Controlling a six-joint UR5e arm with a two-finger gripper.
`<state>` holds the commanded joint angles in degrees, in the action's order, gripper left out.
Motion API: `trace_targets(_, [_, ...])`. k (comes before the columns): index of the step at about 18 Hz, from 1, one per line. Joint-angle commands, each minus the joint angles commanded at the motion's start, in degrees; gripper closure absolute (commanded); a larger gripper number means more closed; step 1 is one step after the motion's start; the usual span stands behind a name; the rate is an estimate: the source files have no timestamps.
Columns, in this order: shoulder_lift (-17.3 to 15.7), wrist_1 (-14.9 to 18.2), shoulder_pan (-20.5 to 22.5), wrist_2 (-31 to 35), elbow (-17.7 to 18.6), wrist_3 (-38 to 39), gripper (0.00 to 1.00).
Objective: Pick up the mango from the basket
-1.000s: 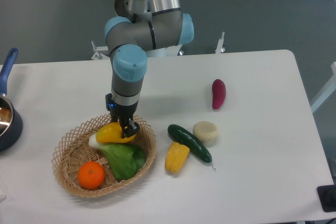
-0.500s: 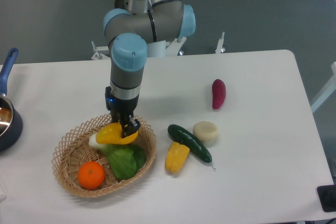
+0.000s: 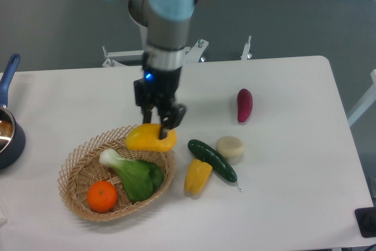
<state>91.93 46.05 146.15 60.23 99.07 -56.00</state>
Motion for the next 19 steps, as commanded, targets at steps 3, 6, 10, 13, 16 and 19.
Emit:
trace_targets(3, [0.35, 0.0, 3.61, -3.88, -2.82, 2.3, 0.6])
trace_targets(6, [1.31, 0.0, 5.9, -5.29, -5.54, 3.44, 0.6])
trace_targets(10, [2.63, -0.09, 7.04, -5.73, -6.52, 3.45, 0.6])
trace_targets(13, [4.21, -0.09, 7.66, -5.73, -8.45, 3.45, 0.6])
trace_targets(16, [4.57, 0.0, 8.27, -5.73, -8.8, 3.27, 0.6])
trace_targets(19, [4.48, -0.09, 8.71, -5.73, -8.28, 3.18, 0.6])
